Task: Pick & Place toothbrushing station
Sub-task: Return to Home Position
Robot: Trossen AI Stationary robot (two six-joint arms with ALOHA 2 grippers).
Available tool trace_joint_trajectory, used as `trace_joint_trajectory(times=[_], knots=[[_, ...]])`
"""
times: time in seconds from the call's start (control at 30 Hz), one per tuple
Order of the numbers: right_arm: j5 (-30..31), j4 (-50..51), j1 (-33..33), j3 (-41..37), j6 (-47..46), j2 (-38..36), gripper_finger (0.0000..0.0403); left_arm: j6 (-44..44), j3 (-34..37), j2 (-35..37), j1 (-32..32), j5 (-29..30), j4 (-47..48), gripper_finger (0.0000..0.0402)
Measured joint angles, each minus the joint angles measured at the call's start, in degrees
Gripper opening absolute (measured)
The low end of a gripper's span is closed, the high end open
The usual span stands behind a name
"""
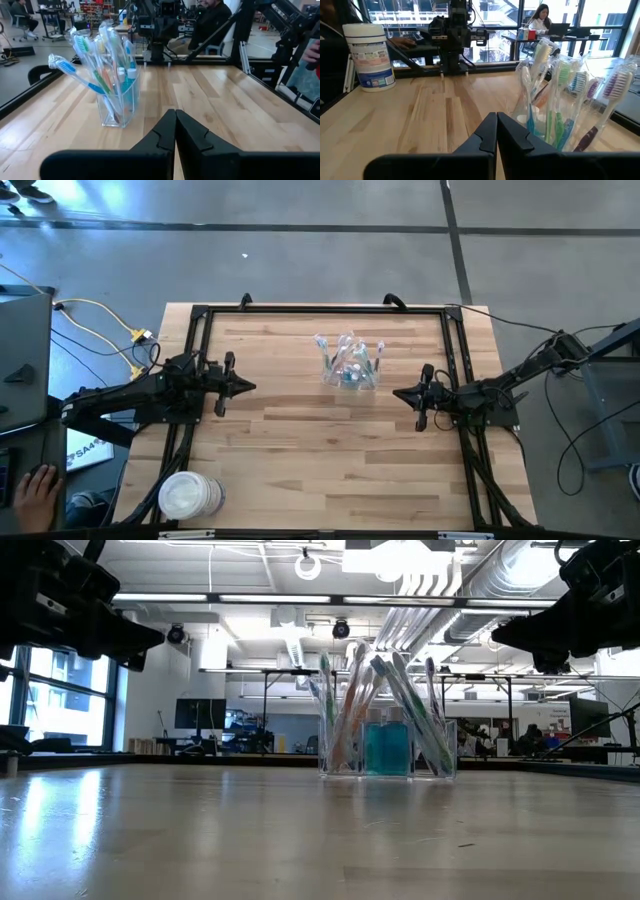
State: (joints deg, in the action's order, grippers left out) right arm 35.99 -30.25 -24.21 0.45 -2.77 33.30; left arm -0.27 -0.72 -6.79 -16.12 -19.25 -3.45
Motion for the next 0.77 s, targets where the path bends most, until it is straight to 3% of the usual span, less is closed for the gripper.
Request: trace_joint_trajectory(times=[0.33,0.77], knots=[[6.53,-2.59,0.0,-0.04,0.05,0.0,0.0002,-0.02,0.05,0.02,0.0,0.14,-0.01,0.0007],[5.81,0.71,0.0,-0.13,0.03,0.0,0.0002,-0.02,0.05,0.02,0.0,0.76,0.05,0.0008]])
